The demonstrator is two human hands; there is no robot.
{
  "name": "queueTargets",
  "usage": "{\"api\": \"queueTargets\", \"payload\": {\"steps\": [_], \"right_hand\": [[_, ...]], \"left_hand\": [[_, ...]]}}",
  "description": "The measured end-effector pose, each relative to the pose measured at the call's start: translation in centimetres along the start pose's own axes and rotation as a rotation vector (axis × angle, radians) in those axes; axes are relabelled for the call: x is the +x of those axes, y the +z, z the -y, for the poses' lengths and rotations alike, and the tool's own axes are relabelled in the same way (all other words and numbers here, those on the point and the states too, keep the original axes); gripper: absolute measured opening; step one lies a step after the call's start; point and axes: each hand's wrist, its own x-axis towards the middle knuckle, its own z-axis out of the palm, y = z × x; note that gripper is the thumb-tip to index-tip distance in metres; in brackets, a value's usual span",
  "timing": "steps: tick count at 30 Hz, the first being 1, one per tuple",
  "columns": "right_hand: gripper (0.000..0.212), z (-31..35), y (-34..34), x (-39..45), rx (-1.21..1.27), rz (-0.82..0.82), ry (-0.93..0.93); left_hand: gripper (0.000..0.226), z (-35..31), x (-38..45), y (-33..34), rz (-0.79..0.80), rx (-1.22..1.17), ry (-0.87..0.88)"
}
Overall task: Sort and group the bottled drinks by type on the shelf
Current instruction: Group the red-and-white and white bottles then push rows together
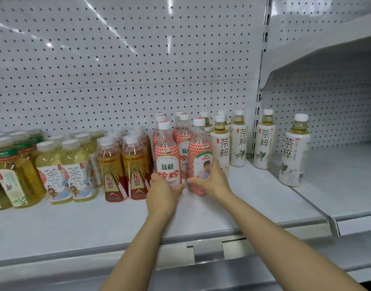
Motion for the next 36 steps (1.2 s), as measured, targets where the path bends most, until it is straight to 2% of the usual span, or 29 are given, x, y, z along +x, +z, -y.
{"api": "queueTargets", "payload": {"steps": [5,9,15,18,21,23,27,29,33,36], "right_hand": [[0.087,0.1,1.6,1.1,-0.096,-0.080,0.008],[0.081,-0.1,1.6,1.3,-0.028,-0.061,0.001],[0.082,-0.2,0.3,1.0,0.222,0.145,0.009],[0.078,-0.1,-0.4,1.2,0.235,0.268,0.009],[0.090,0.1,0.4,1.3,0.088,0.140,-0.002],[0.100,0.1,1.0,1.0,0.097,0.024,0.024],[0.083,0.6,1.1,0.6,0.009,-0.068,-0.008],[0.073,0.7,0.5,1.0,0.012,-0.005,-0.022],[0.063,-0.1,-1.7,1.5,0.173,0.255,-0.041],[0.064,0.1,-1.5,1.3,0.239,0.314,-0.003]], "left_hand": [[0.069,-0.7,0.6,0.2,0.013,-0.039,-0.057],[0.064,-0.6,0.9,0.3,0.046,-0.144,-0.081],[0.063,-0.9,1.2,0.4,0.061,-0.183,-0.092],[0.063,-0.9,1.2,0.6,0.043,-0.189,-0.093],[0.065,-0.9,1.2,0.8,0.010,-0.180,-0.085],[0.065,-0.8,1.2,0.9,0.006,-0.190,-0.087],[0.067,-0.7,1.2,1.0,0.012,-0.178,-0.081],[0.068,-0.6,1.3,1.0,0.013,-0.179,-0.082],[0.068,-0.4,1.4,1.2,0.020,-0.188,-0.072],[0.074,-0.3,1.1,1.4,-0.022,-0.168,-0.045]]}}
